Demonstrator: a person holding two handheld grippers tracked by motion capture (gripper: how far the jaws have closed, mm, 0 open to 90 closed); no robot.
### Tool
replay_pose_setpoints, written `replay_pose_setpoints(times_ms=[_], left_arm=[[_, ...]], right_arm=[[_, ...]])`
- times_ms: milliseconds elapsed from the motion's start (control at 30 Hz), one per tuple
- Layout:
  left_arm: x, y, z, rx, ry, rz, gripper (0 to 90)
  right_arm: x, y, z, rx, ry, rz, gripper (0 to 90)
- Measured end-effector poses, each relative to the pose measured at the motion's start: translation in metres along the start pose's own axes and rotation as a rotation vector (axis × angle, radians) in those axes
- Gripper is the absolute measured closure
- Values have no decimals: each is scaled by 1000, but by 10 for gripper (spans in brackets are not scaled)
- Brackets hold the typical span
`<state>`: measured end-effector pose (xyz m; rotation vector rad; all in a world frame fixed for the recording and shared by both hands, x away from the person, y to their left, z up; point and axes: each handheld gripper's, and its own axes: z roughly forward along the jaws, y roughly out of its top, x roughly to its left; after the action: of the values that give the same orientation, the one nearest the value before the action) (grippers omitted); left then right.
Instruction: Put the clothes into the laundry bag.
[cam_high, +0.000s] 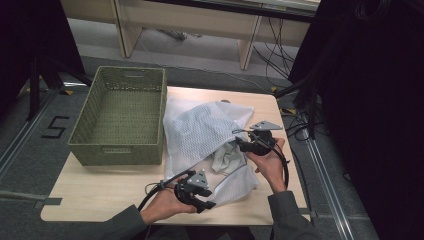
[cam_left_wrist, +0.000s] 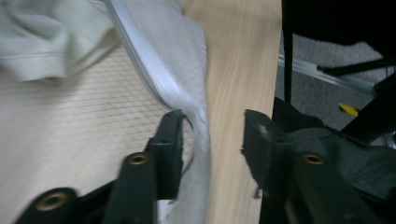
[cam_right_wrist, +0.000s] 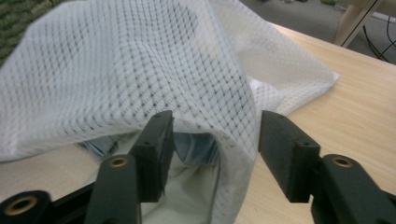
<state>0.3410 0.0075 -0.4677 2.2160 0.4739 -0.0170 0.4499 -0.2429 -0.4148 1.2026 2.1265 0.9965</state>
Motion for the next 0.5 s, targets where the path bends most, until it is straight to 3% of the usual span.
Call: replay_pose_setpoints(times_ms=[33,67,133,167,200,233,333,367,433,500], left_arm=[[3,-1,-6,0,12,17,502],[4,-2,-12,0,28,2,478],[8,-6,-23,-2,64,3,442],[10,-7,-27,5,80,17,430],[12,-8,-31,6,99,4,417],[16,-10,-36,-1,114,3,404],[23,-14,-44,-2,154,-21,389],[26,-14,-47,8,166,-9,386],[30,-16,-52,-11,199,-37,376],[34,-17,-57,-10,217,-30,375]], right_arm=[[-2,-1,2,27,2,-31,437],[-2,-2,5,36,-1,-50,432],[1,-5,11,62,18,-58,432],[2,-6,15,69,7,-66,433],[3,-7,16,81,-2,-81,447],[3,-8,19,86,-13,-106,497],[0,-7,21,80,-45,-129,764],[-5,-6,22,65,-50,-158,865],[-3,-4,18,59,-29,-146,900],[4,-1,6,70,3,-160,900]])
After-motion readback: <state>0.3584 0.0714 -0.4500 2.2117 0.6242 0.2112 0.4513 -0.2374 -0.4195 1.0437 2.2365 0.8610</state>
